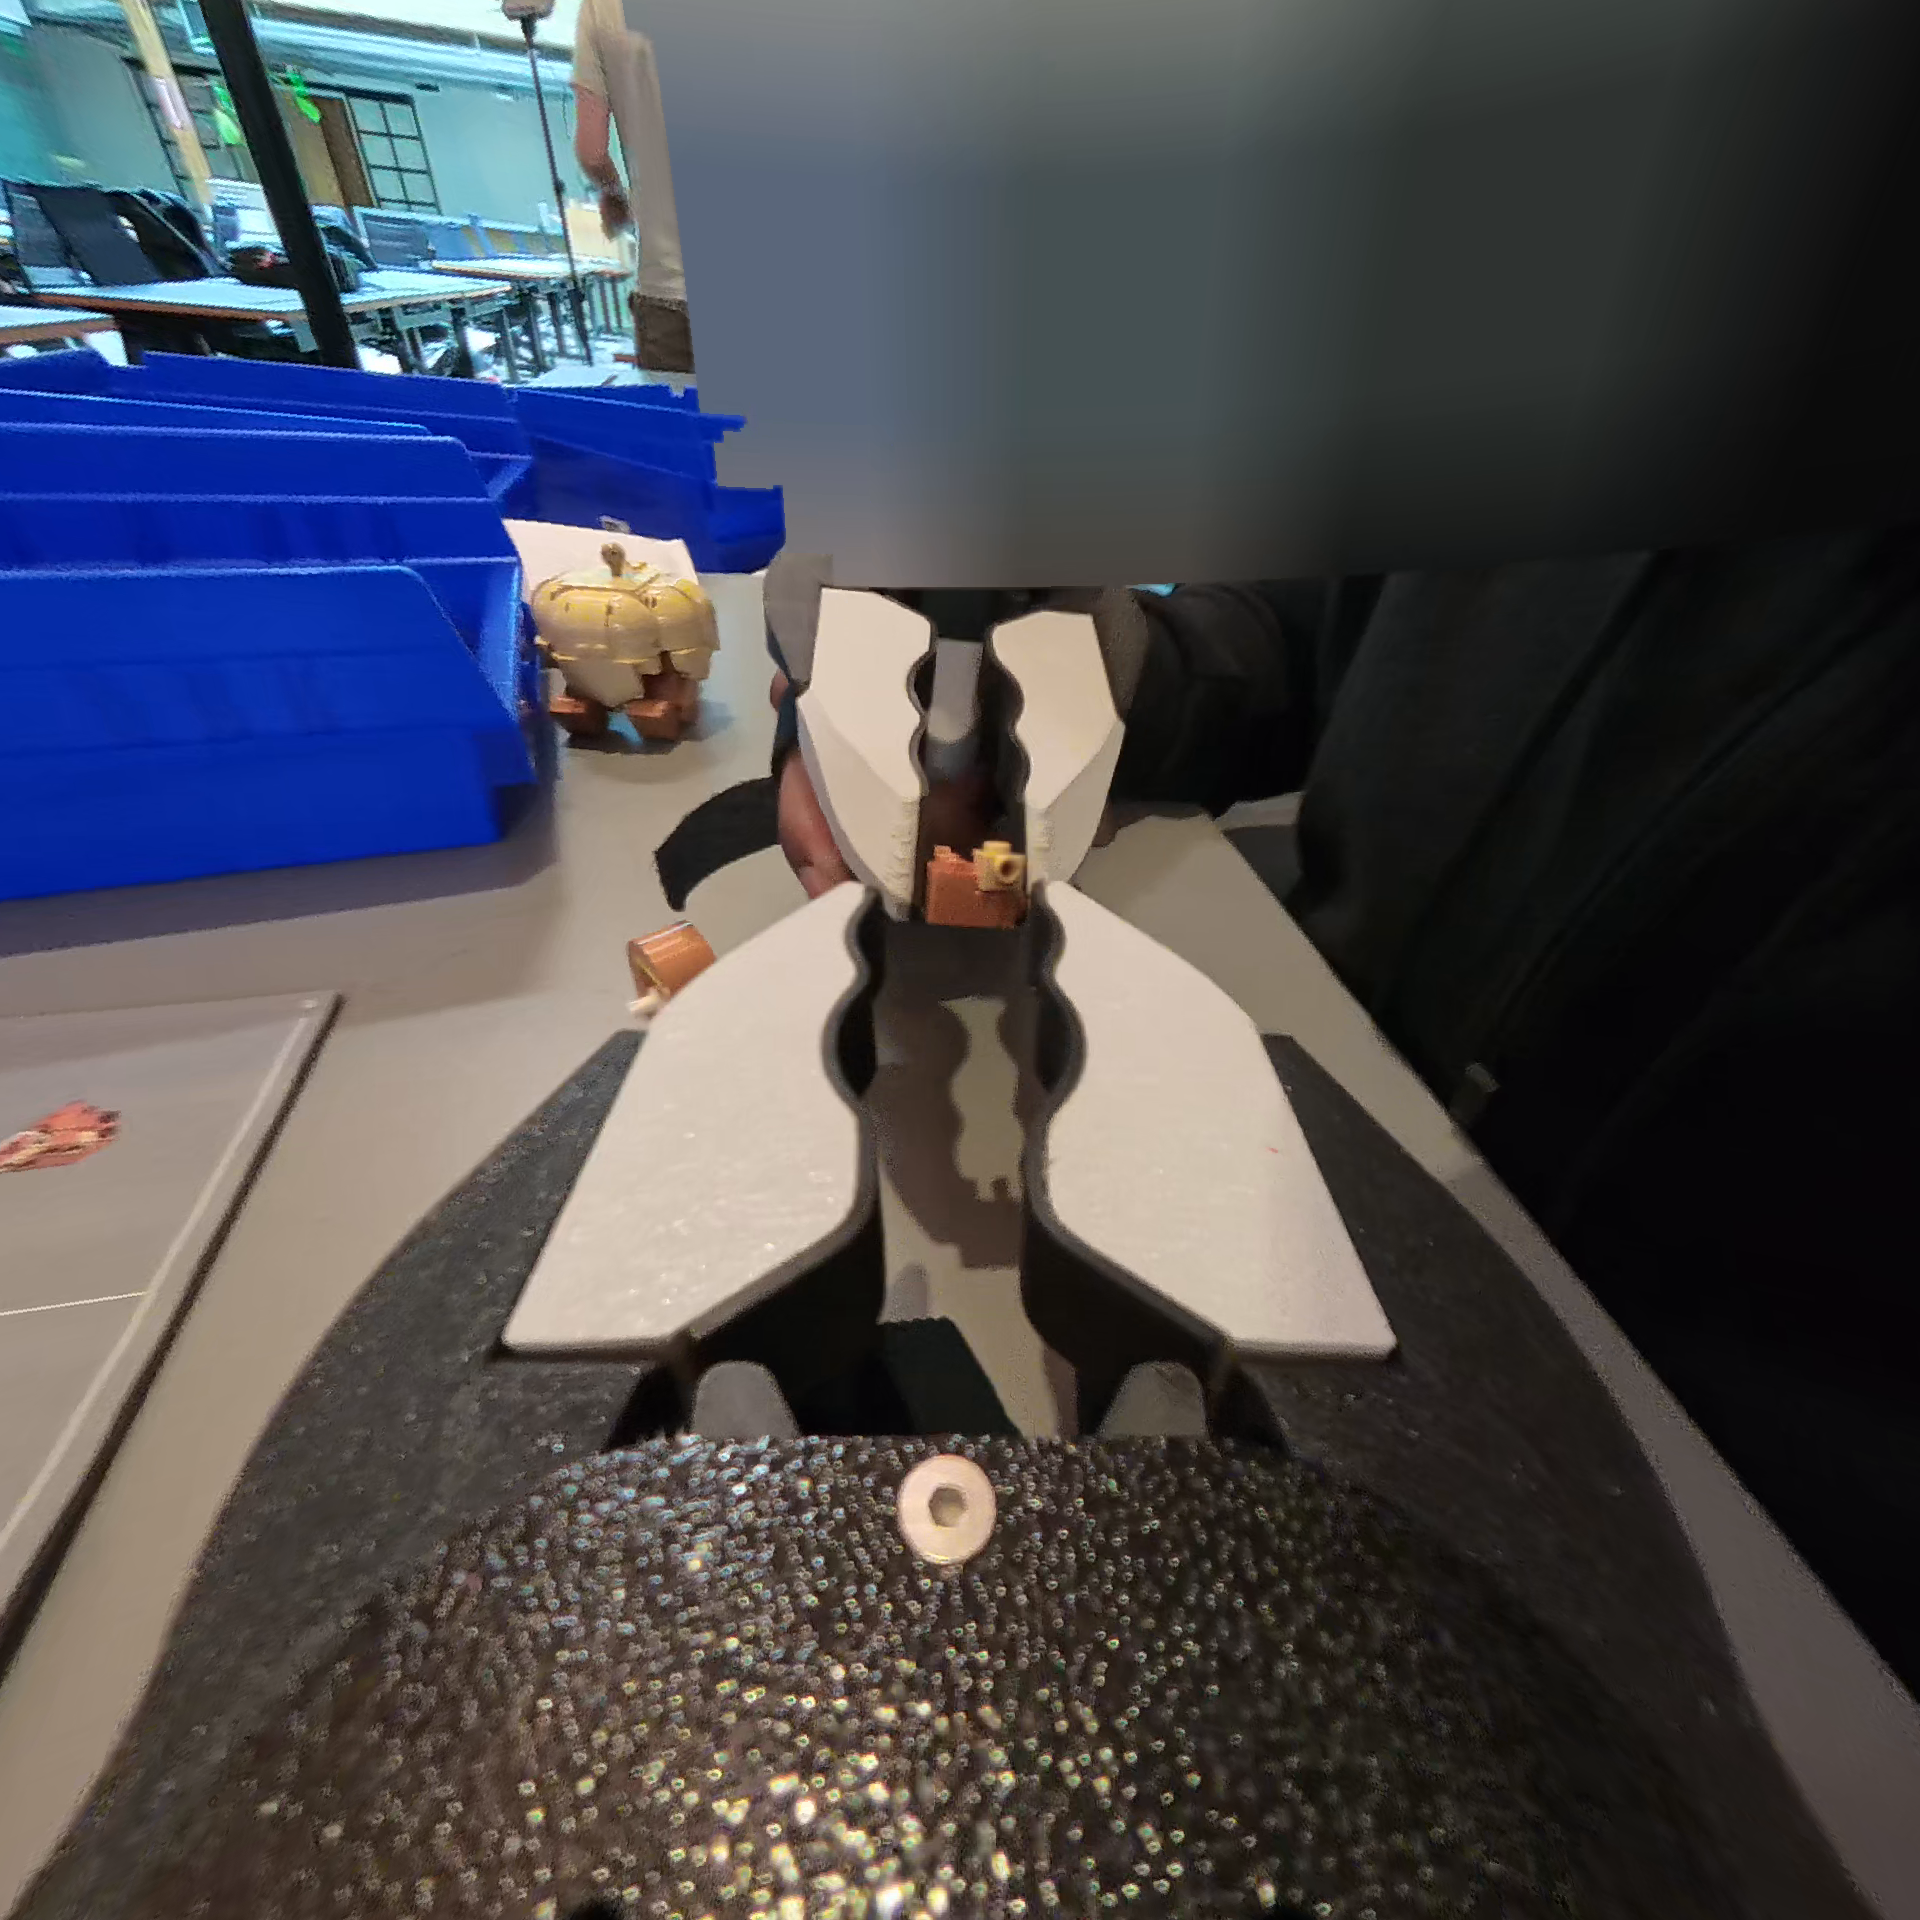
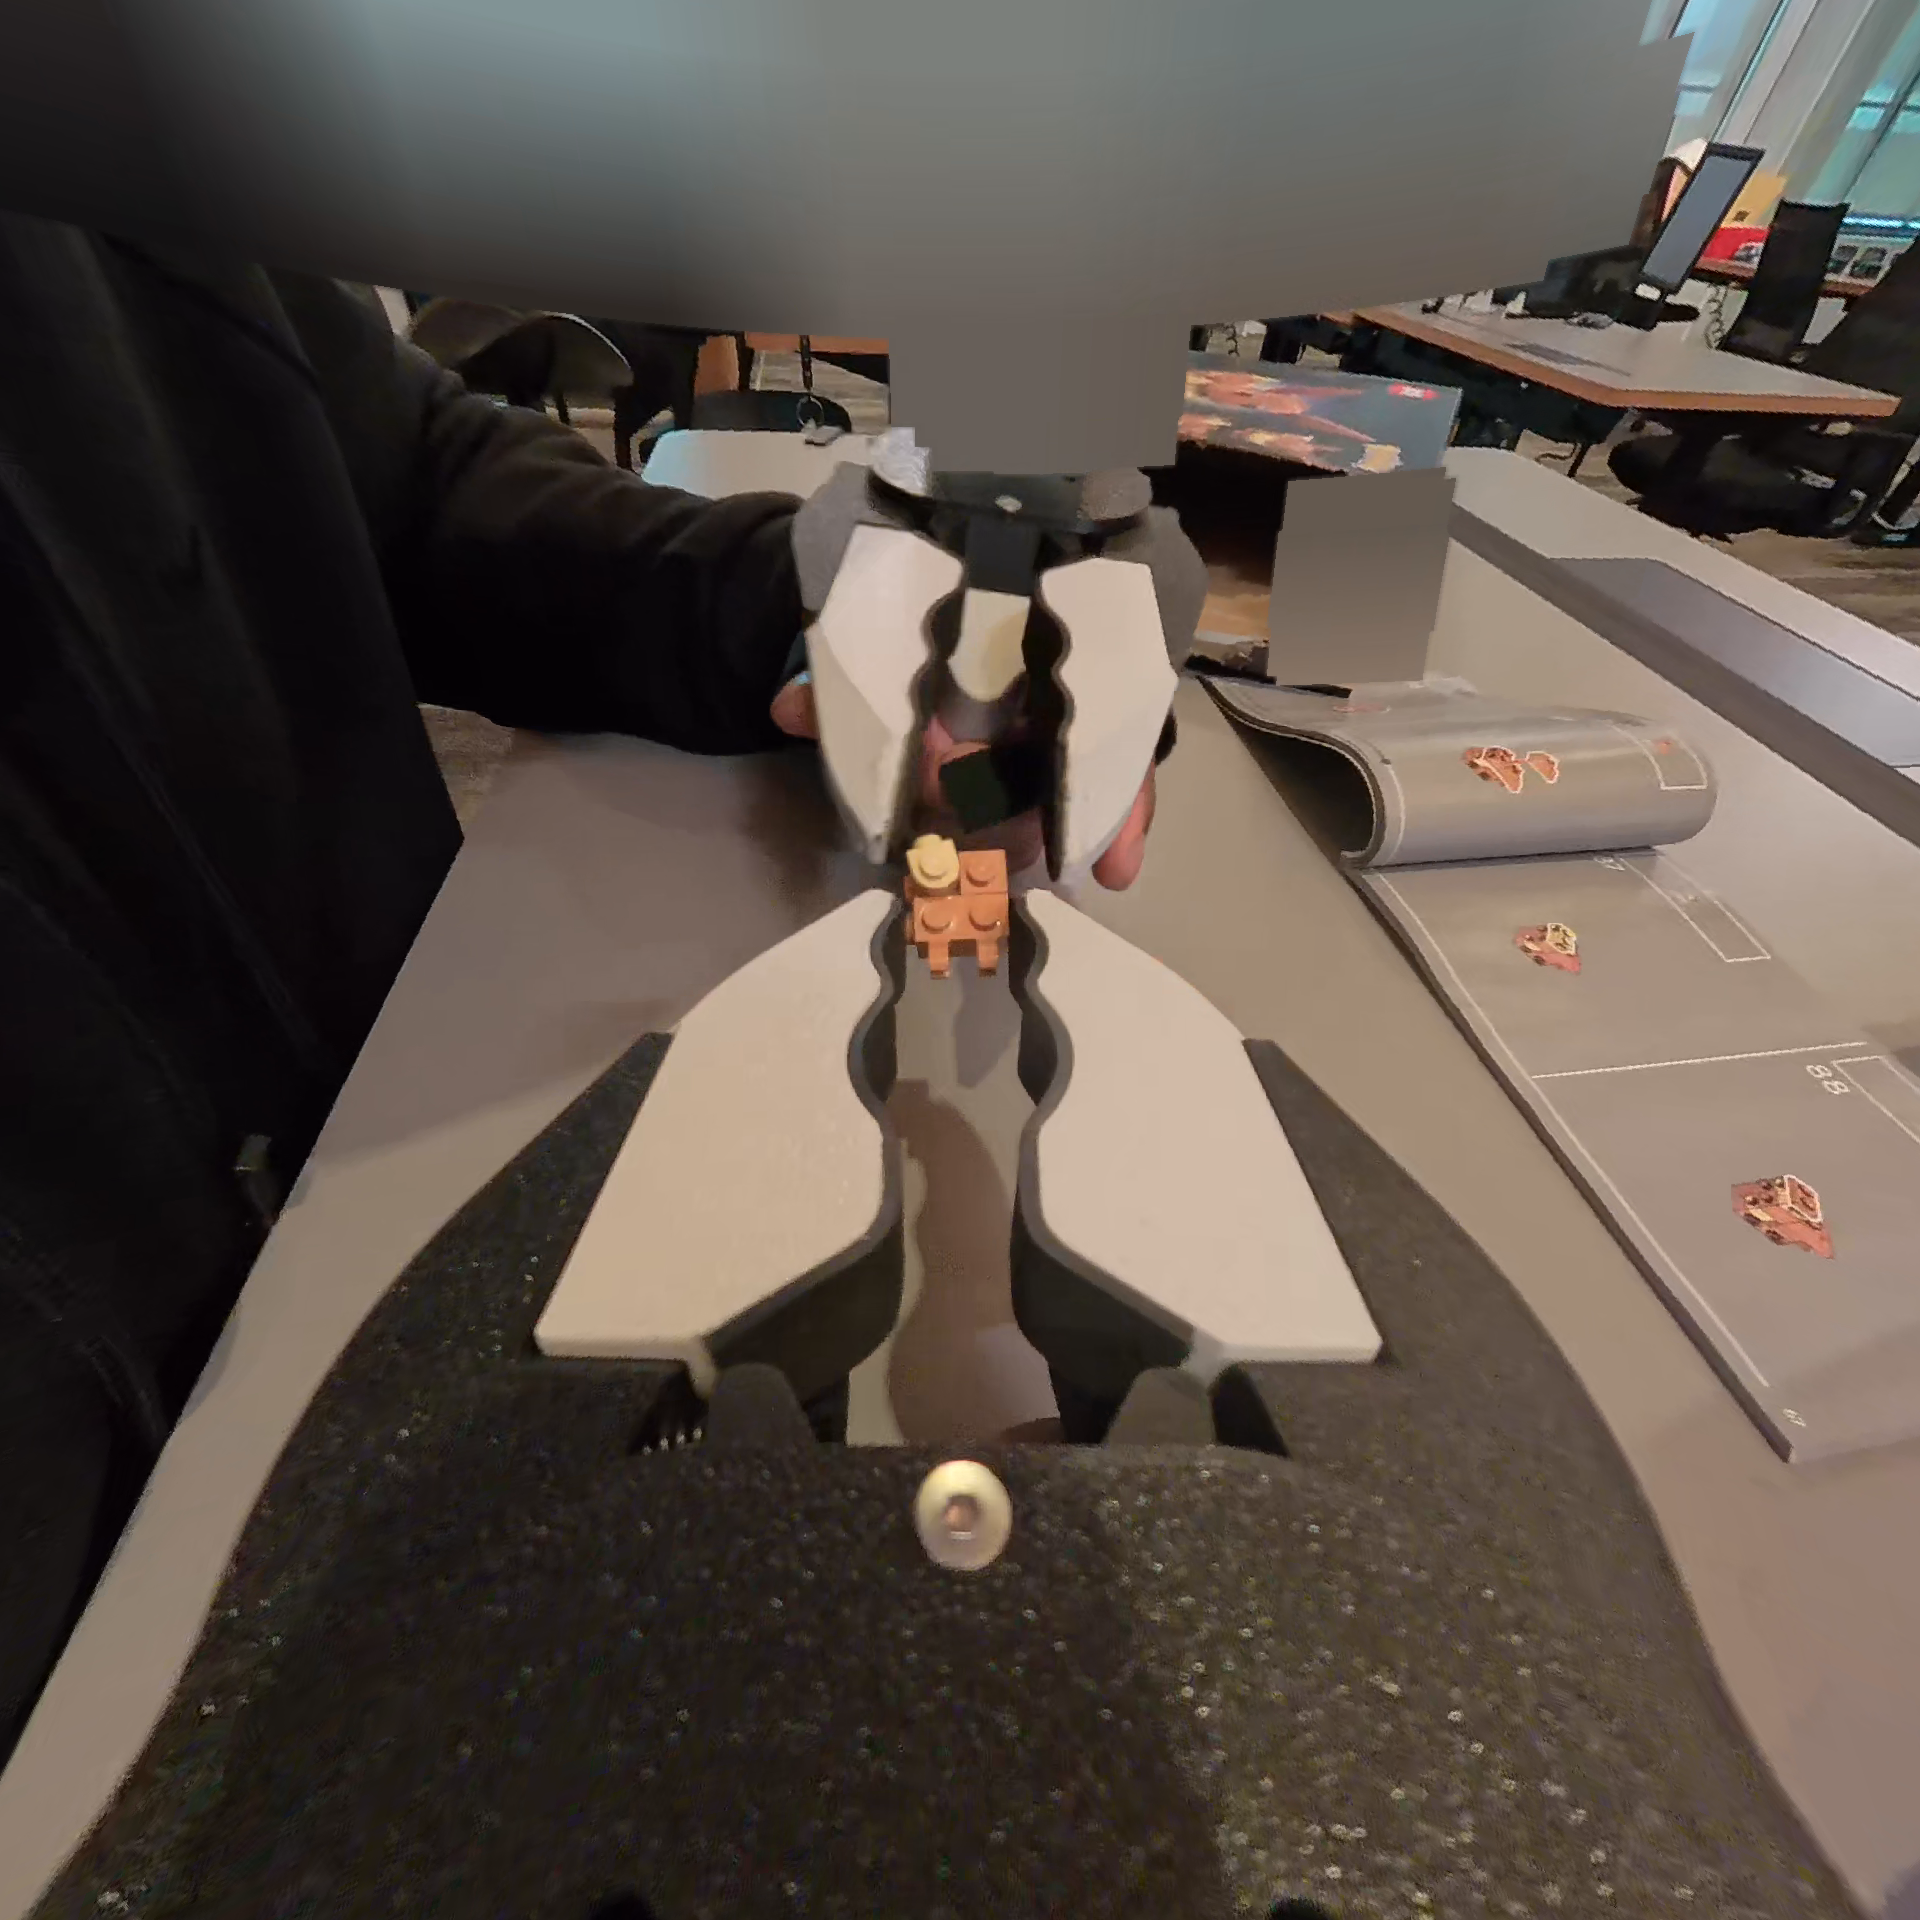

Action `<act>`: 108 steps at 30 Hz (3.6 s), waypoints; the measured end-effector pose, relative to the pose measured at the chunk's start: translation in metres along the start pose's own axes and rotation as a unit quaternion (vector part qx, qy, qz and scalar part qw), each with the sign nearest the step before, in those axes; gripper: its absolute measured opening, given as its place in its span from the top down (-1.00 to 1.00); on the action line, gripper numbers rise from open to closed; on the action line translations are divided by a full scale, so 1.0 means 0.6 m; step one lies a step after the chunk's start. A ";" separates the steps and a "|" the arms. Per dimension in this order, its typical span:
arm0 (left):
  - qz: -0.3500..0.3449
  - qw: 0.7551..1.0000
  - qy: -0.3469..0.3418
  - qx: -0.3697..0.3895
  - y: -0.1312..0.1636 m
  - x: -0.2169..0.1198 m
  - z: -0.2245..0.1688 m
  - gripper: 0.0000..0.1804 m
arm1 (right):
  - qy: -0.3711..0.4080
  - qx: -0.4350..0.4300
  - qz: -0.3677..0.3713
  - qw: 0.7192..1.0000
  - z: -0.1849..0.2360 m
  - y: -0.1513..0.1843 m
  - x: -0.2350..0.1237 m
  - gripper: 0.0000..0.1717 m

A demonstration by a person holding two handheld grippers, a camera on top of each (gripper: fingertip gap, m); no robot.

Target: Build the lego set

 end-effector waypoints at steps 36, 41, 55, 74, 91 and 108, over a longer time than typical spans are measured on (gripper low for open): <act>0.028 0.999 0.017 0.031 0.008 0.008 -0.012 0.83 | 0.001 -0.037 0.031 0.999 0.011 0.007 0.008 0.79; 0.028 0.999 0.022 0.031 0.008 0.008 -0.014 0.83 | -0.002 -0.038 0.031 0.999 0.013 0.007 0.008 0.79; 0.030 0.999 0.030 0.033 0.009 0.008 -0.016 0.83 | -0.011 -0.038 0.030 0.999 0.016 0.007 0.008 0.79; 0.015 0.999 -0.021 0.034 0.005 0.000 0.001 0.61 | 0.000 0.004 0.048 0.999 0.000 0.014 0.011 0.79; 0.211 0.965 -0.153 0.035 0.078 -0.076 0.074 0.64 | 0.047 0.018 0.155 0.987 -0.022 0.058 0.033 0.79; 0.300 0.933 -0.196 0.026 0.108 -0.060 0.085 0.71 | 0.039 0.037 0.158 0.986 -0.027 0.060 0.033 0.79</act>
Point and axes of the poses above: each gripper's, where its closed fingertips meet, x out along the fingers, y out of its underside, z = x × y across the jaws, the point moved 4 cm from there along -x, back along the fingers, and after that the axes turned 5 degrees about z, right-handed, at the moved point
